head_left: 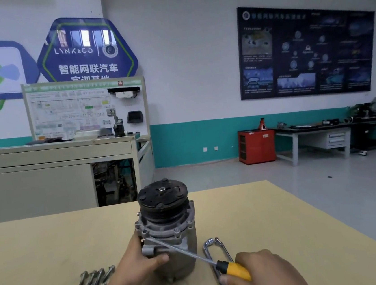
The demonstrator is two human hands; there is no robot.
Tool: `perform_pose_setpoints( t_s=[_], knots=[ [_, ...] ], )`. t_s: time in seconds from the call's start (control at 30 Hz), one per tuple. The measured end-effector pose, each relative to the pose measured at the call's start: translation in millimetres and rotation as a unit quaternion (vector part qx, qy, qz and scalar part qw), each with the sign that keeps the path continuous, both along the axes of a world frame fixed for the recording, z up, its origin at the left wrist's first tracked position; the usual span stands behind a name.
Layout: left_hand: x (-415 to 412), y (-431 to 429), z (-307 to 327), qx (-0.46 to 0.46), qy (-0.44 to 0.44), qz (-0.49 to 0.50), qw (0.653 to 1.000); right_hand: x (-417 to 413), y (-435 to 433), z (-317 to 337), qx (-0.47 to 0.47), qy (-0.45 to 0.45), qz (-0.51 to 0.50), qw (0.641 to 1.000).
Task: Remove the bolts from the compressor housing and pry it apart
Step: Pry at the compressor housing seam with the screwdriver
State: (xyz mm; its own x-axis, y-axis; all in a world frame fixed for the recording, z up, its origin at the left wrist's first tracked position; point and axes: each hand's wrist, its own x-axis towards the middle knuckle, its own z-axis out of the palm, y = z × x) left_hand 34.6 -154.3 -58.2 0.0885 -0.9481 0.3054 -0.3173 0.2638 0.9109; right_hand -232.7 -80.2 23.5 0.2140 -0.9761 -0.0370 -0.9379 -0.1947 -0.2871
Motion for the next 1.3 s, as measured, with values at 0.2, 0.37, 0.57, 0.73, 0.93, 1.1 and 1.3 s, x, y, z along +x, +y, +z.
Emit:
perform_pose_setpoints(
  t_s=[0.2, 0.37, 0.57, 0.73, 0.93, 1.1, 1.3],
  knots=[
    [-7.9, -5.4, -19.9, -0.057, 0.008, 0.036, 0.998, 4.6, 0.5, -1.7, 0.014, 0.027, -0.008, 1.000],
    [-13.1, 1.5, -21.0, -0.047, -0.026, 0.092, 0.994, 9.8, 7.7, -14.8, -0.066, 0.046, -0.009, 0.997],
    [-21.7, 5.7, -16.7, -0.053, -0.035, 0.127, 0.990, 14.0, 10.9, -36.3, -0.126, 0.089, -0.027, 0.988],
    [-25.9, 5.5, -19.4, -0.043, -0.047, 0.150, 0.987, 19.5, 18.5, -54.3, -0.141, 0.080, -0.026, 0.986],
    [-30.9, 7.2, -19.1, -0.041, -0.046, 0.164, 0.984, 22.2, 20.9, -56.2, -0.101, 0.005, -0.030, 0.994],
    [-33.7, 8.3, -17.9, -0.046, -0.036, 0.166, 0.984, 25.8, 12.8, -56.7, 0.017, -0.116, -0.039, 0.992],
    [-34.6, 6.2, -17.1, -0.047, -0.043, 0.171, 0.983, 29.0, 18.2, -59.1, 0.002, -0.134, -0.050, 0.990]
  ],
)
